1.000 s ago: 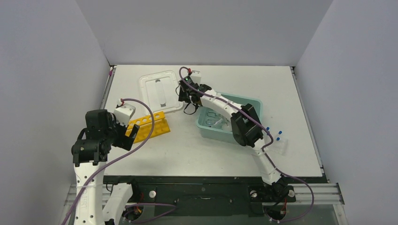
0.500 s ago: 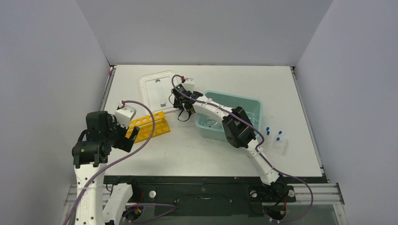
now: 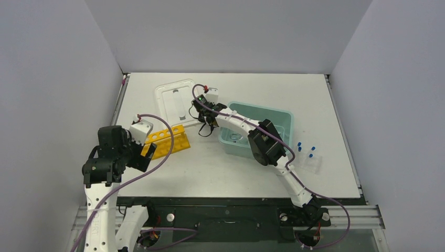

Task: Organize the chemistry lab equipment
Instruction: Pick up the storage box lid at the center of the board.

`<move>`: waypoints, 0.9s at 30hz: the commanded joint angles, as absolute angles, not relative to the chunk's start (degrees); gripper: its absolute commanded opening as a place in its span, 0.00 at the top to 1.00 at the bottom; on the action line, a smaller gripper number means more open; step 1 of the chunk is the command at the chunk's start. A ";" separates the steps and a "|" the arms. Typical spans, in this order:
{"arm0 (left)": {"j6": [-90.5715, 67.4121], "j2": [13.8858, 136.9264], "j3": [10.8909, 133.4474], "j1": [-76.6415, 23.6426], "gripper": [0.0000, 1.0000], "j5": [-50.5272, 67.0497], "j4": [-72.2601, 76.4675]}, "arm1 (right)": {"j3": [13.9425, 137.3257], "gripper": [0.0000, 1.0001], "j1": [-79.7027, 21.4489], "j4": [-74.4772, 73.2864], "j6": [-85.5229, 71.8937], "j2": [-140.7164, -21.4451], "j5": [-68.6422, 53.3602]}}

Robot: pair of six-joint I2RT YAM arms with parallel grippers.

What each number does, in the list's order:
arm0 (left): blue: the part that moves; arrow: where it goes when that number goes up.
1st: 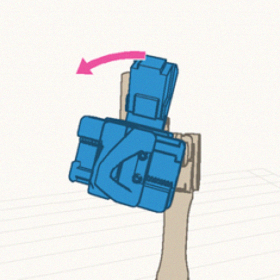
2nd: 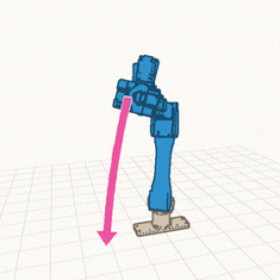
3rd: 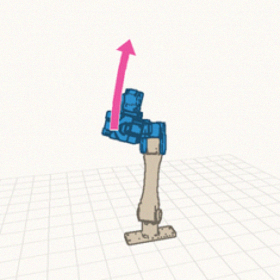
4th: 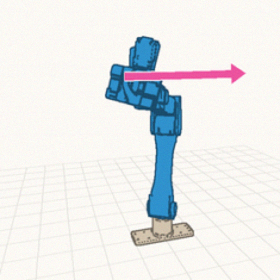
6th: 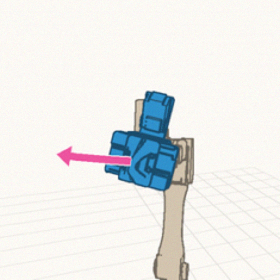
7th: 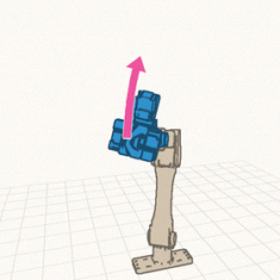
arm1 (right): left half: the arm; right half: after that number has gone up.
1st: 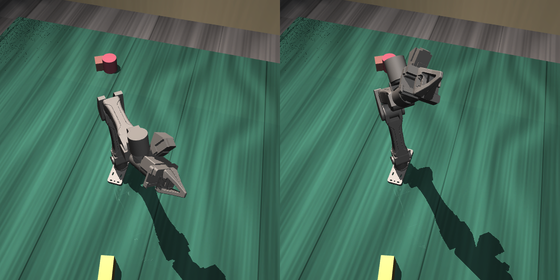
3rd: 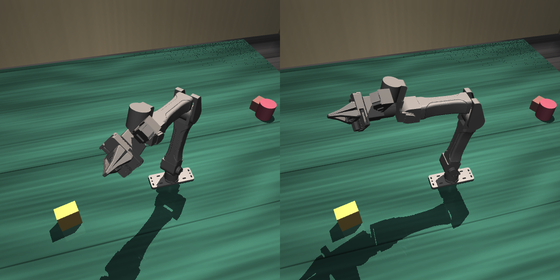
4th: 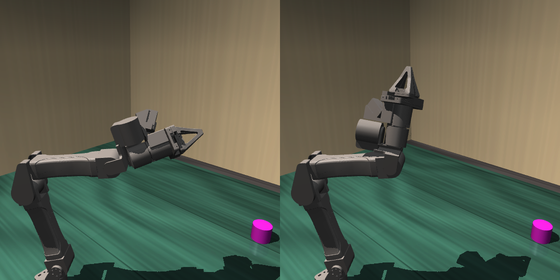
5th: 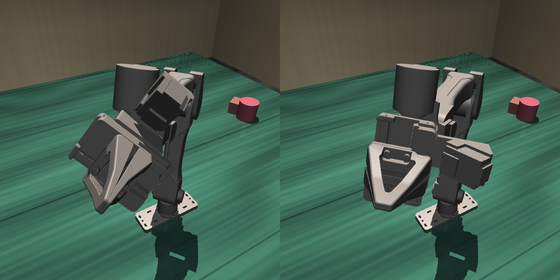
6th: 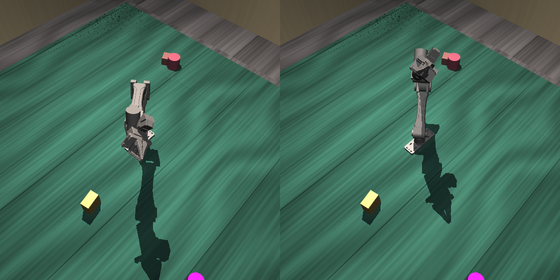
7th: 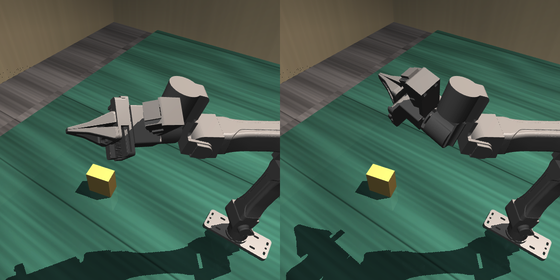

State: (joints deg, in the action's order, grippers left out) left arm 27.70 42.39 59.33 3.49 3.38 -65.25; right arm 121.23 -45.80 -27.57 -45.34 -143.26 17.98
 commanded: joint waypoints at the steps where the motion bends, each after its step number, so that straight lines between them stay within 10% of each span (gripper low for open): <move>1: 28.12 42.01 59.17 3.70 0.03 2.84 -63.59 | 121.71 1.00 -46.10 -26.80 -45.80 -142.73 19.94; 27: 24.62 48.08 64.19 3.43 0.03 20.01 -54.66 | 111.00 1.00 -42.88 -18.65 -44.18 -118.81 25.14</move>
State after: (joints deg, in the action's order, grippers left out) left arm 27.03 46.85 61.39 3.46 10.74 -63.20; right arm 113.51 -42.87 -22.65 -45.15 -125.54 22.59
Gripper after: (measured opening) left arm 0.967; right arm 0.019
